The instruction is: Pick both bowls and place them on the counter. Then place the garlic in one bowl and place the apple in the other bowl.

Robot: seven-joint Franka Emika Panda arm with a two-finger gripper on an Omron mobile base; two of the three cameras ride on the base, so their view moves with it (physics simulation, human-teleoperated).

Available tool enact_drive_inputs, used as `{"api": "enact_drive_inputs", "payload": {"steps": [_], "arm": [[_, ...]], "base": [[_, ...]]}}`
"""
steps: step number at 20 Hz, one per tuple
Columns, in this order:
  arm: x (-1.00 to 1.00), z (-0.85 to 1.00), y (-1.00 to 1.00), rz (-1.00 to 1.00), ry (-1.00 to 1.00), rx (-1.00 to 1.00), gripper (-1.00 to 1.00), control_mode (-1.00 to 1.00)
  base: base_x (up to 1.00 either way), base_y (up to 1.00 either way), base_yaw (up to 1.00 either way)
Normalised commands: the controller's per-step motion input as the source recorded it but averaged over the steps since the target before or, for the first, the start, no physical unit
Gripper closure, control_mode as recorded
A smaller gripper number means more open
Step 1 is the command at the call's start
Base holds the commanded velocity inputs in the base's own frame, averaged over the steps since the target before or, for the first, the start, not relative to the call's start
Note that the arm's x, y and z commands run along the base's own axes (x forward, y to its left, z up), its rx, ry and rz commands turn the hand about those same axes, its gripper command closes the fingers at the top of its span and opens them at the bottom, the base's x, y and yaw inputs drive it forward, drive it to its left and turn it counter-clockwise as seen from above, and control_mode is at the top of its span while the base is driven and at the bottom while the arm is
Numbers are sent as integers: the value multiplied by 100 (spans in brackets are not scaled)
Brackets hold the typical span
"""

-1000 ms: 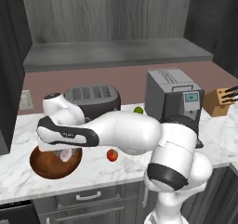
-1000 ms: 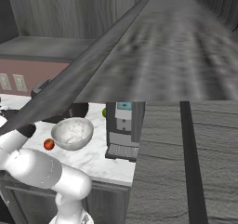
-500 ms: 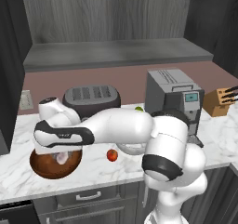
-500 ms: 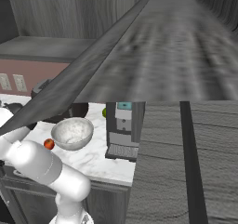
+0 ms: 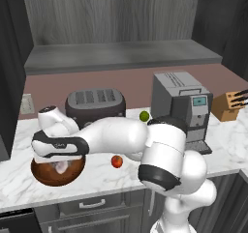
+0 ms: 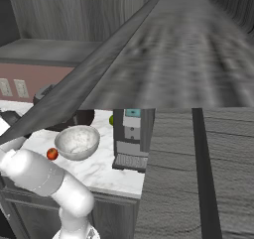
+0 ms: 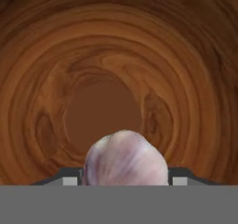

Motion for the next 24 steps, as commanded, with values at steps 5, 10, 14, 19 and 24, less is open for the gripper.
{"api": "enact_drive_inputs", "payload": {"steps": [5,10,14,19,24], "arm": [[14,-16,18,0,0,-1,-100,-100],[9,3,-6,0,1,1,-100,-100],[1,10,-26,0,0,7,-100,-100],[1,16,-38,2,0,9,-100,-100],[-9,24,-51,3,-1,7,-100,-100]], "base": [[0,0,0],[0,0,0],[0,0,0],[0,0,0],[0,0,0]]}}
